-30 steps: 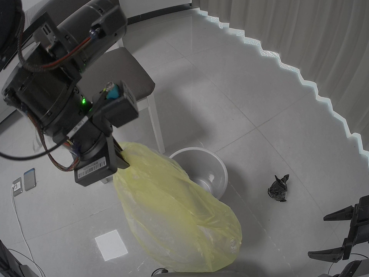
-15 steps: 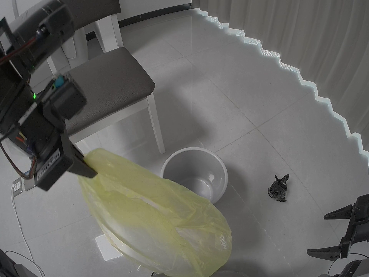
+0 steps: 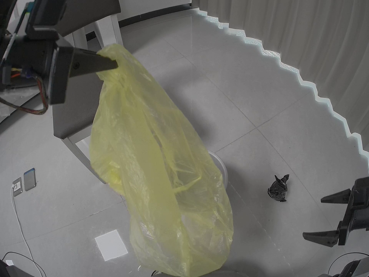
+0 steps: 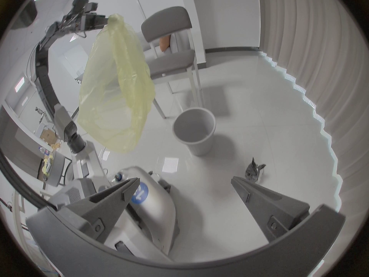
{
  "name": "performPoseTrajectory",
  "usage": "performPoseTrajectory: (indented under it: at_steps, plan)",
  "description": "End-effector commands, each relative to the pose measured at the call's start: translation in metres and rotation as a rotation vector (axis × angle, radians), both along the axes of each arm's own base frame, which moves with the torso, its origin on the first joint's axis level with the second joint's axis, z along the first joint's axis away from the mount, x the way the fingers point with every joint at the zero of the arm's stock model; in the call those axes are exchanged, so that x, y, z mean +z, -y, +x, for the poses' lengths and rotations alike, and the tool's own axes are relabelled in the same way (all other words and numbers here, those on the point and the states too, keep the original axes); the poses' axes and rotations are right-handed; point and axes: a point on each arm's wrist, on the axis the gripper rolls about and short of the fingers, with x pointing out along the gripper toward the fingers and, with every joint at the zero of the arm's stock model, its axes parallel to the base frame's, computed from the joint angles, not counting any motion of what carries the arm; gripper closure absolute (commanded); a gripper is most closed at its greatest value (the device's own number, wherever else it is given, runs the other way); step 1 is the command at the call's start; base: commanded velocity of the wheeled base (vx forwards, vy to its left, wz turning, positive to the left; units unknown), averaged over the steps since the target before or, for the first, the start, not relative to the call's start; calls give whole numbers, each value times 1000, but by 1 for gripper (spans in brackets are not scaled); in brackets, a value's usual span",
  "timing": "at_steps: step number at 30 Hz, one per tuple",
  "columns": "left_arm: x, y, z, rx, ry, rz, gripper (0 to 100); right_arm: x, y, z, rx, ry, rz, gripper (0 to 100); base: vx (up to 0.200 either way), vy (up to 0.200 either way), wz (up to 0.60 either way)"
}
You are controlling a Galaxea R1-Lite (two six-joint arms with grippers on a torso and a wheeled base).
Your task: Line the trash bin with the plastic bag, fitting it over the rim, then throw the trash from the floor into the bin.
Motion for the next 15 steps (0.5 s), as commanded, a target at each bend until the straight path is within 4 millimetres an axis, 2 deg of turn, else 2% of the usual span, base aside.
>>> performPoseTrajectory:
  at_steps: [1,7,15]
  plan:
    - [1,-21,-32,-76,52,-70,100,16,-19,24,-18,31,68,0,0,0,0]
    - [1,-13,-27,-101,47,-67,100,29,-33,40,-67,57,160,0,0,0,0]
    - [5,-3,-13,-94,71,-81,100,15,-40,33,-27,6,129,0,0,0,0]
